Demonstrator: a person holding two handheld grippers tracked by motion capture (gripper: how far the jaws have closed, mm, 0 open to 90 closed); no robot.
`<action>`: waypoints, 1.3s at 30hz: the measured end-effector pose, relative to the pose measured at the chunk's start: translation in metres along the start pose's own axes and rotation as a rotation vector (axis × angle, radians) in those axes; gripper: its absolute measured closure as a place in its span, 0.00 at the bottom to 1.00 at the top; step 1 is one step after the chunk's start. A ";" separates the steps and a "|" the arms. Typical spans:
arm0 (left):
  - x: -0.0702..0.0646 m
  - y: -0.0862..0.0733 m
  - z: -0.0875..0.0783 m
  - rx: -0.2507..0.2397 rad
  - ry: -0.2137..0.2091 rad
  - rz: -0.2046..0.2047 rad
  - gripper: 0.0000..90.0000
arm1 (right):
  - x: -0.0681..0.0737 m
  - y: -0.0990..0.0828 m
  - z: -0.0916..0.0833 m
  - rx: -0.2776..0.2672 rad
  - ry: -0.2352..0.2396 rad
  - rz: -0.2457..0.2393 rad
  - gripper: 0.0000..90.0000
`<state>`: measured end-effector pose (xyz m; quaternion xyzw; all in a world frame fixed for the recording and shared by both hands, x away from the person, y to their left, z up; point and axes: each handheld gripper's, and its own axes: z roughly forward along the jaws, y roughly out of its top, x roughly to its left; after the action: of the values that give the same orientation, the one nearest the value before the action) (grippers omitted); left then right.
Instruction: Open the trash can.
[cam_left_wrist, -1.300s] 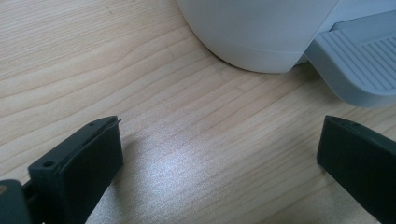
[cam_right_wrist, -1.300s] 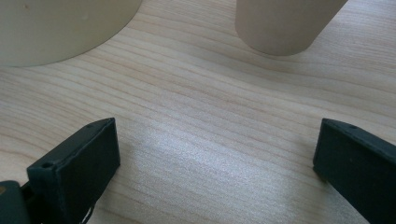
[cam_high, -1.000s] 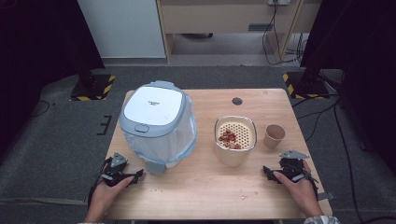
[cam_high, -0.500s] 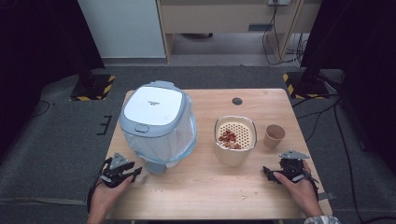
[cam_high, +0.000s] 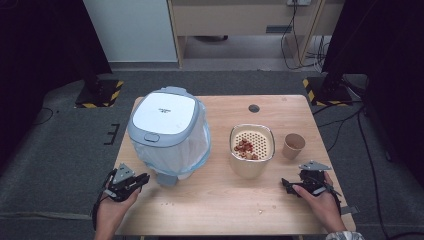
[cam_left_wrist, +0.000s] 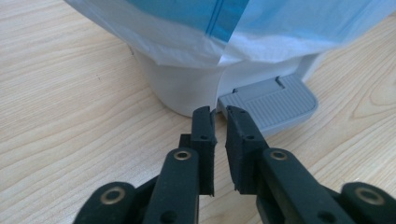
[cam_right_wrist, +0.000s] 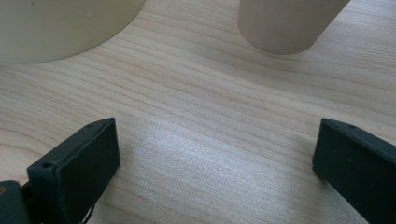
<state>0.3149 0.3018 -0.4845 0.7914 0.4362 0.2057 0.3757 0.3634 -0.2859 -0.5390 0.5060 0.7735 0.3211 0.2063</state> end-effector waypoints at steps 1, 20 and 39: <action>-0.001 0.002 -0.001 -0.010 -0.008 -0.007 0.93 | 0.000 0.000 0.000 0.001 0.001 0.001 0.01; -0.021 0.012 0.010 -0.004 -0.061 0.011 1.00 | 0.000 0.000 0.000 0.003 0.005 -0.003 0.01; -0.031 0.014 0.035 0.029 -0.042 0.060 1.00 | 0.001 -0.001 -0.001 0.000 0.000 -0.004 0.02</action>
<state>0.3286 0.2563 -0.4953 0.8136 0.4072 0.1941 0.3669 0.3624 -0.2856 -0.5390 0.5043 0.7746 0.3207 0.2070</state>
